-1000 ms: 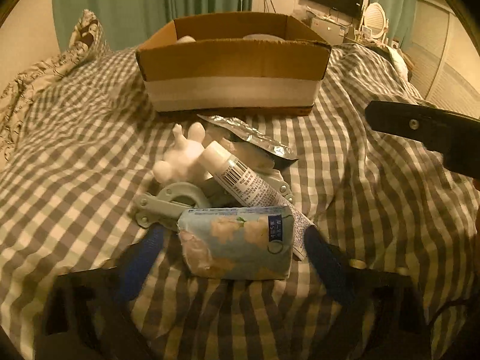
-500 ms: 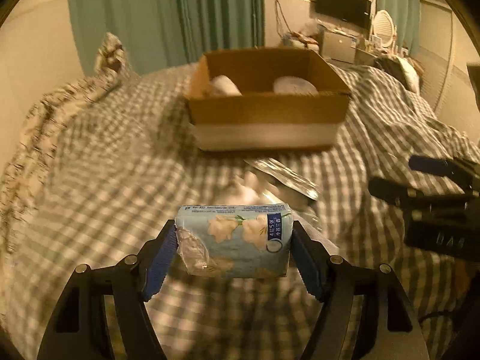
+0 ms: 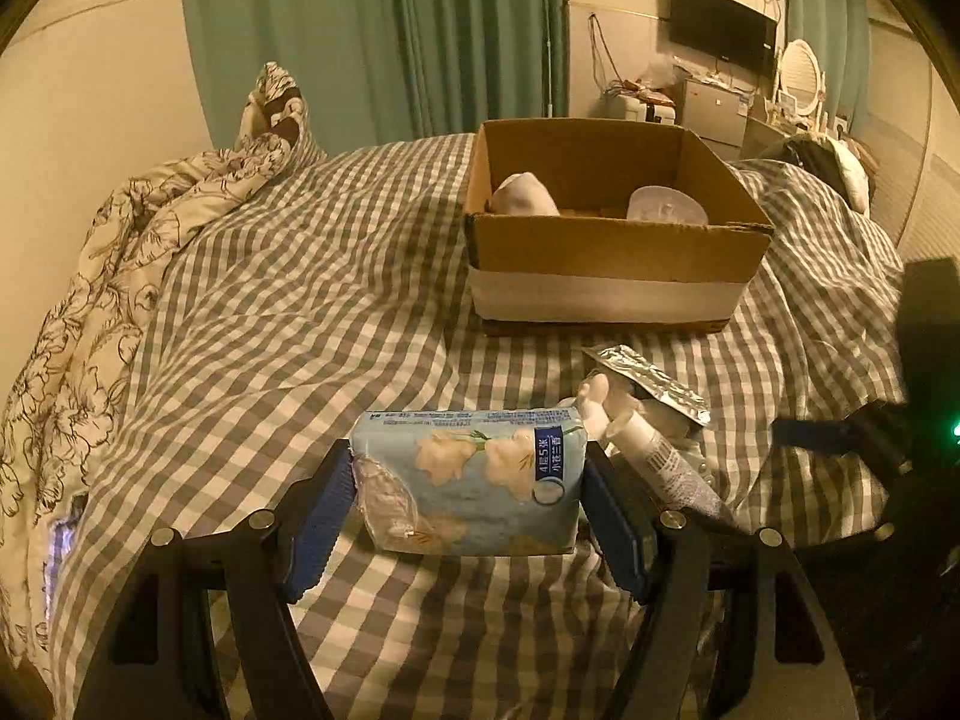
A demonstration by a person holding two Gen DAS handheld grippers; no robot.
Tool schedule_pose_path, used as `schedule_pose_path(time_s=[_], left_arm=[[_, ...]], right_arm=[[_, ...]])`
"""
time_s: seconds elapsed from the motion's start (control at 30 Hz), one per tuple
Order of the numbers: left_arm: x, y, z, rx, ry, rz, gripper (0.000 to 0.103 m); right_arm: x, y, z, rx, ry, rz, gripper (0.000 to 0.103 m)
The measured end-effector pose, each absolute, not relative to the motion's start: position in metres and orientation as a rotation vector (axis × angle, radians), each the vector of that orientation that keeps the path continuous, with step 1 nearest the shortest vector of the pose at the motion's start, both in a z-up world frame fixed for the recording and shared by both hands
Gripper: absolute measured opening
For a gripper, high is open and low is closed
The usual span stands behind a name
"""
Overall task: Organize objects
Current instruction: 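Carry tissue pack to box with left tool while right tool carries white toothpaste tube there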
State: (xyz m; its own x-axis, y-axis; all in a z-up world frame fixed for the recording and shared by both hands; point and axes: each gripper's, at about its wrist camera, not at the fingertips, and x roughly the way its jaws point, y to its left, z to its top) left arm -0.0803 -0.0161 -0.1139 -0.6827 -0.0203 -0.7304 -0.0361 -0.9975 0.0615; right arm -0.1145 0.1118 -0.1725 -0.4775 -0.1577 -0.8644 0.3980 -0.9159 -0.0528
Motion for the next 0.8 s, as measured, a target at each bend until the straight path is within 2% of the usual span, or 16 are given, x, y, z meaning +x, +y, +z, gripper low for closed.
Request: schedule_pose_path(time_s=[0.07, 0.1, 0.17, 0.23, 0.8], left_arm=[[-0.079, -0.019, -0.115, -1.251, 0.091, 2.871, 0.075], [-0.078, -0.02, -0.115, -1.252, 0.084, 2.872, 0.075], [-0.077, -0.024, -0.114, -1.252, 0.064, 2.874, 0.075], [-0.076, -0.027, -0.113, -1.255, 0.055, 2.877, 0.075], [-0.061, -0.031, -0.086, -1.184, 0.073, 2.933, 0.075]], right_arm=[[-0.116, 0.105, -0.182, 1.413, 0.39, -2.393, 0.061], [-0.117, 0.103, -0.185, 1.424, 0.401, -2.383, 0.056], [-0.116, 0.102, -0.188, 1.434, 0.408, -2.366, 0.037], [-0.114, 0.103, -0.186, 1.425, 0.407, -2.376, 0.029], [-0.084, 0.12, -0.12, 1.225, 0.279, -2.501, 0.027]])
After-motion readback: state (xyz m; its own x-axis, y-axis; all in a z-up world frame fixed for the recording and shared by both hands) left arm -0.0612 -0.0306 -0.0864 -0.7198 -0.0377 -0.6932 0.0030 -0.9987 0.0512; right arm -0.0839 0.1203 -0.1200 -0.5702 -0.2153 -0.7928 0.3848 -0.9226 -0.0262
